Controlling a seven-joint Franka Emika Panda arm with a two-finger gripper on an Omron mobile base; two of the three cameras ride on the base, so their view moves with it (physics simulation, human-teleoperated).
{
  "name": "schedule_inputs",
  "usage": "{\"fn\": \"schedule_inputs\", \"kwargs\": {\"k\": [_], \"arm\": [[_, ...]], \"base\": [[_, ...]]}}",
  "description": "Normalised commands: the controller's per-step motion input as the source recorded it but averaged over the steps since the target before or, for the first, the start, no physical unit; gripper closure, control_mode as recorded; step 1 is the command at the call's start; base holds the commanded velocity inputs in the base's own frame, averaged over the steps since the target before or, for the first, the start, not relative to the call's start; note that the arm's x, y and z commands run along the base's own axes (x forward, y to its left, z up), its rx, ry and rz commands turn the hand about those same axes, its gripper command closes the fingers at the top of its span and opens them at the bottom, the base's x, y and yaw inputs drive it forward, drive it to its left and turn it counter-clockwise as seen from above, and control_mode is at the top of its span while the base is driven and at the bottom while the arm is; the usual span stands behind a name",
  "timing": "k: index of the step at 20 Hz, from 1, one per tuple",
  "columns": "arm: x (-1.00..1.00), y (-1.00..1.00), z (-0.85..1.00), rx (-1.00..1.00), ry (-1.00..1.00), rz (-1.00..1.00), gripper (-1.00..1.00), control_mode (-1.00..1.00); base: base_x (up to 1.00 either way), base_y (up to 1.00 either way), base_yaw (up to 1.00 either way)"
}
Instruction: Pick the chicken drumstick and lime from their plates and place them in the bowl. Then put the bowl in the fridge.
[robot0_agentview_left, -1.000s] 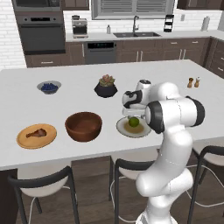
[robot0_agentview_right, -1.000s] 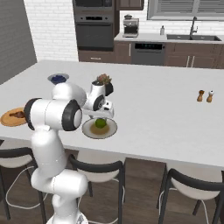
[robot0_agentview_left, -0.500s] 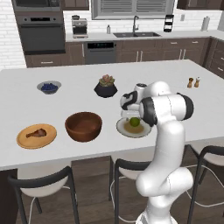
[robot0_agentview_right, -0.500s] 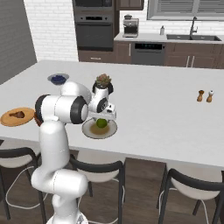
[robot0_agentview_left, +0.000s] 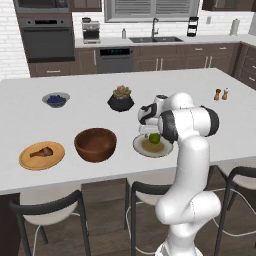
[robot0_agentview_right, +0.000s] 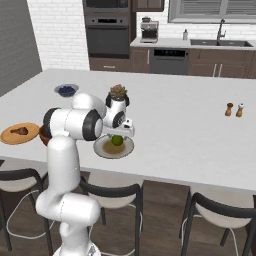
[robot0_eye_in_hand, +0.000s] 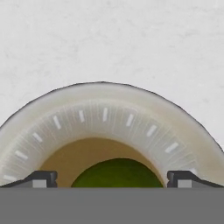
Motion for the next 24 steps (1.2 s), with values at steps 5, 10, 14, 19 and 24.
{"fn": "schedule_inputs", "kwargs": {"k": [5,10,14,19,24], "arm": [[-0.03,0.0,-0.02,0.0,0.01,0.0,-1.0,-1.0],[-0.24,0.0,-0.04,0.0,0.0,0.0,-1.0,-1.0],[-0.26,0.0,-0.1,0.0,0.0,0.0,-1.0,-1.0],[-0.03,0.0,-0.08,0.0,0.0,0.0,-1.0,-1.0],[0.0,0.0,0.0,0.0,0.0,0.0,-1.0,-1.0]], "base": [[0.0,0.0,0.0],[0.0,0.0,0.0],[0.0,0.0,0.0],[0.0,0.0,0.0],[0.0,0.0,0.0]]}}
